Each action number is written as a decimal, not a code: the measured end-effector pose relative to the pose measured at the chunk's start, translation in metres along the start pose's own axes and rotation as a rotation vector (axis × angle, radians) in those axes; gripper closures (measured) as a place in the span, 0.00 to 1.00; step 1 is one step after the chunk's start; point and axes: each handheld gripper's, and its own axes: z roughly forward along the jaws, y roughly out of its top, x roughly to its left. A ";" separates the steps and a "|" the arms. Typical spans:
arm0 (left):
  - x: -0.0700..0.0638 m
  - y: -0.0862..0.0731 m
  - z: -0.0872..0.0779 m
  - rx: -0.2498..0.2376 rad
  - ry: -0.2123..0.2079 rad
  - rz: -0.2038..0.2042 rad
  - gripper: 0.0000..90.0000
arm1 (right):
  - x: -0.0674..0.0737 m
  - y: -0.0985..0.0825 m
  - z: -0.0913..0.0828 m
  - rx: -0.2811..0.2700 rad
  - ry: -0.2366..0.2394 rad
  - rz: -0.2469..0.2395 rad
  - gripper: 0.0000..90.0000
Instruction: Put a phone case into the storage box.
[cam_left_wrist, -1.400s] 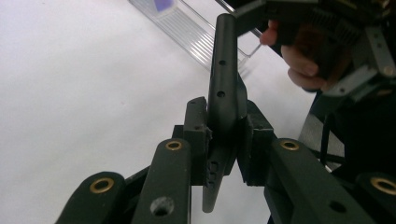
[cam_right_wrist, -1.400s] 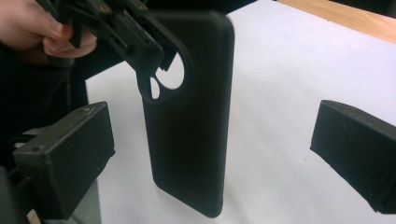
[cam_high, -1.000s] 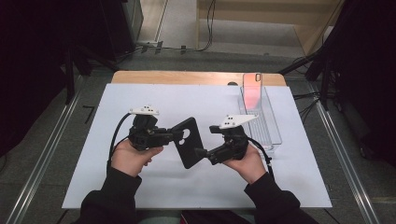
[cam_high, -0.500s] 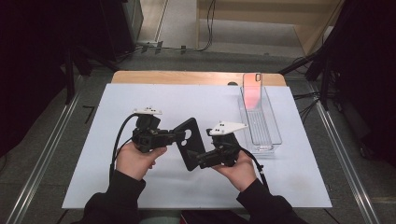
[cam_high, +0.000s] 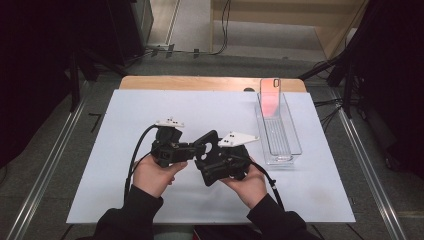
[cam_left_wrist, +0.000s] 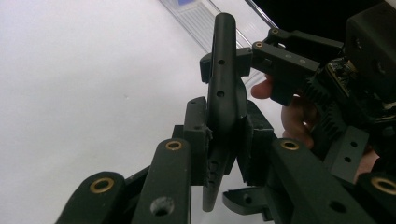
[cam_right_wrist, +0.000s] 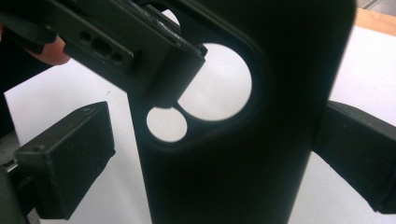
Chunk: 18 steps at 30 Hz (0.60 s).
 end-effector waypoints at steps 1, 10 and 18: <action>0.000 0.000 0.000 0.000 -0.002 -0.001 0.85 | 0.000 0.000 0.000 -0.001 -0.005 0.002 0.00; -0.003 -0.001 0.002 -0.007 0.000 0.015 0.85 | -0.003 -0.002 0.000 -0.017 0.004 -0.004 0.13; -0.006 0.002 -0.003 -0.021 0.000 0.024 0.54 | -0.006 -0.001 -0.001 -0.014 0.010 0.008 0.14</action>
